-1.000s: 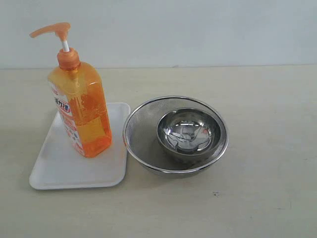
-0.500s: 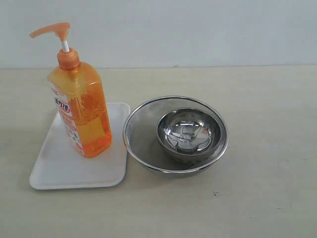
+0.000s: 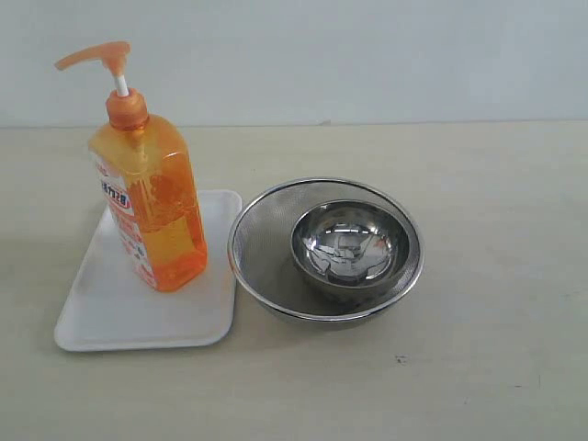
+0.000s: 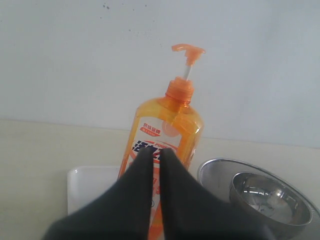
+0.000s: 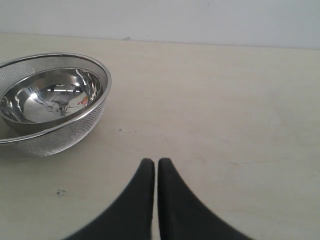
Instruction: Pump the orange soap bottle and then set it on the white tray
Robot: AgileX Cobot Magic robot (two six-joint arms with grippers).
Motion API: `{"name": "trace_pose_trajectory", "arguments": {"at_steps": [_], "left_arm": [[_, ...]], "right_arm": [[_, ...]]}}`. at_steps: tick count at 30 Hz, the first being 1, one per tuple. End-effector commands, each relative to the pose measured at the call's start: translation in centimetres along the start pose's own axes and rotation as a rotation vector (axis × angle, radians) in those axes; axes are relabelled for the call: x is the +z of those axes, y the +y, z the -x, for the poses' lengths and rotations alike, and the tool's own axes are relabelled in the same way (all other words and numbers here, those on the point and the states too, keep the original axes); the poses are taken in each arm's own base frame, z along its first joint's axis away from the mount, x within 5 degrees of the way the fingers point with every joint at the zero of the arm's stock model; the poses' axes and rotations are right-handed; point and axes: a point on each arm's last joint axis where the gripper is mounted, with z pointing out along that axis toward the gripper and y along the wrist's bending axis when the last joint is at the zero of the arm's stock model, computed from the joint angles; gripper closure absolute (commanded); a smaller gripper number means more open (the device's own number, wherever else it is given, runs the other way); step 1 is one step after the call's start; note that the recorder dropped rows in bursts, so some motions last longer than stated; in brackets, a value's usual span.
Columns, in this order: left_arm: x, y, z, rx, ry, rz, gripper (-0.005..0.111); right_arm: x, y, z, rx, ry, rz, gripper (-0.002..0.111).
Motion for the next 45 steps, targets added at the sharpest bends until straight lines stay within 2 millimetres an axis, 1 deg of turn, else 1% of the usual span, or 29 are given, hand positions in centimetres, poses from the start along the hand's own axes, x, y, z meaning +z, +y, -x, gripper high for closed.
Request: {"name": "trace_pose_trajectory", "arguments": {"at_steps": [1,9,13,19,20,22,27,29,30,32,35,39,42,45], "left_arm": [[0.0,-0.1,-0.1,-0.012,0.002,-0.009,0.102],[-0.2,-0.1,0.2,-0.024,-0.055,0.086,0.102],[-0.1,-0.8,0.3,-0.009,-0.080,0.062,0.102],[-0.1,-2.5,0.2,0.011,-0.083,-0.081,0.102],[-0.1,-2.5,0.2,0.011,-0.084,-0.079,0.102],[-0.1,-2.4,0.3,-0.010,-0.086,-0.067,0.102],[-0.1,-1.7,0.6,-0.151,-0.102,0.003,0.102],[-0.2,-1.8,1.3,-0.086,-0.126,0.020,0.102],[-0.2,-1.9,1.6,-0.073,-0.132,0.019,0.102],[-0.2,-2.3,1.7,0.011,-0.132,-0.016,0.102],[-0.3,-3.2,1.8,0.153,-0.134,-0.106,0.102],[-0.6,-4.3,2.1,0.230,-0.149,-0.213,0.102],[-0.5,-4.2,2.2,0.214,-0.149,-0.199,0.102],[-0.4,-3.3,2.0,0.105,-0.111,-0.107,0.102]], "right_arm": [[0.0,0.0,0.0,0.005,-0.010,-0.004,0.108],[0.0,0.0,0.0,0.003,-0.010,-0.004,0.108],[0.0,0.0,0.0,0.003,-0.010,-0.004,0.108],[0.0,0.0,0.0,0.003,-0.010,-0.004,0.108],[0.0,0.0,0.0,0.003,-0.010,-0.004,0.108],[0.0,0.0,0.0,0.003,-0.010,-0.004,0.108],[0.0,0.0,0.0,0.005,-0.010,-0.004,0.108],[0.0,0.0,0.1,0.011,-0.014,-0.002,0.108],[0.0,0.0,0.1,0.011,-0.014,-0.002,0.108],[0.0,0.0,0.0,0.009,-0.010,-0.001,0.108],[0.0,0.0,0.0,0.009,-0.010,-0.001,0.108],[0.0,0.0,0.0,0.010,-0.010,-0.001,0.108],[0.0,0.0,0.0,0.010,-0.010,-0.001,0.108],[0.0,0.0,0.0,0.010,-0.010,-0.001,0.108]]}}
